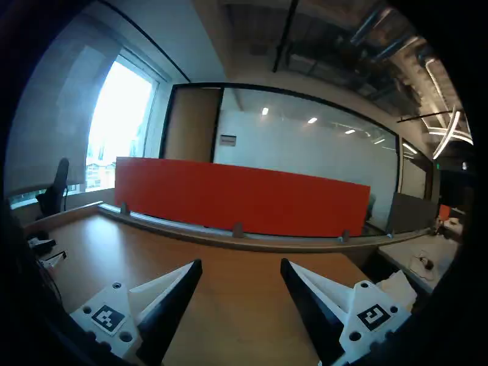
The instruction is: Fold towel
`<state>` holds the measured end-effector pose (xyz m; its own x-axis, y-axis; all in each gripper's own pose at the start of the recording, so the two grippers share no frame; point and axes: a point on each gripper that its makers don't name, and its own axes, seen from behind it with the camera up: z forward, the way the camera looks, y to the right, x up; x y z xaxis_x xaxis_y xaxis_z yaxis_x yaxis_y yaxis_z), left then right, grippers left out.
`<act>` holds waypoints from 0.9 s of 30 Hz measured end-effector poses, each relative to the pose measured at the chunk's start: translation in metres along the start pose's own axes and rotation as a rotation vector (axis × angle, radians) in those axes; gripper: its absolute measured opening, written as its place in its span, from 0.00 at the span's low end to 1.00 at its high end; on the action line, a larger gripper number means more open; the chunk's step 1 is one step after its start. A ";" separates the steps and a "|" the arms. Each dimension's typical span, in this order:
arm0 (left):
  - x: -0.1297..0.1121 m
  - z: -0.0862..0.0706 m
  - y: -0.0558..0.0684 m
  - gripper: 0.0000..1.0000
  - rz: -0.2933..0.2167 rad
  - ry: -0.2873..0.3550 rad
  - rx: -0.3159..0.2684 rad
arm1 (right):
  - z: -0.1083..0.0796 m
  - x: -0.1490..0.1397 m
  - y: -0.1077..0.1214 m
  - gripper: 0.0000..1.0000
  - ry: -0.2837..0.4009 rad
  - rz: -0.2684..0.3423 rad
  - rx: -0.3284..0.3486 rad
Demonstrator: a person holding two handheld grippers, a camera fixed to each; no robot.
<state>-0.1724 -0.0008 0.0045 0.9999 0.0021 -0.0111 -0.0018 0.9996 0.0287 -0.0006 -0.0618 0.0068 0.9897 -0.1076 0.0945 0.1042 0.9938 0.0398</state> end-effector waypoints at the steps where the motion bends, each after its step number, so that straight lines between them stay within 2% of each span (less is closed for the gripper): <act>1: 0.000 0.000 0.000 0.94 -0.002 0.001 0.000 | 0.000 0.000 0.000 1.00 0.000 -0.001 0.000; 27: 0.001 -0.002 -0.001 0.94 -0.004 0.011 -0.001 | -0.001 0.003 0.011 1.00 0.016 -0.020 -0.008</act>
<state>-0.1717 -0.0019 0.0024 0.9997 -0.0019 -0.0225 0.0025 0.9996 0.0275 0.0037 -0.0509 0.0069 0.9888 -0.1272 0.0780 0.1249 0.9916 0.0336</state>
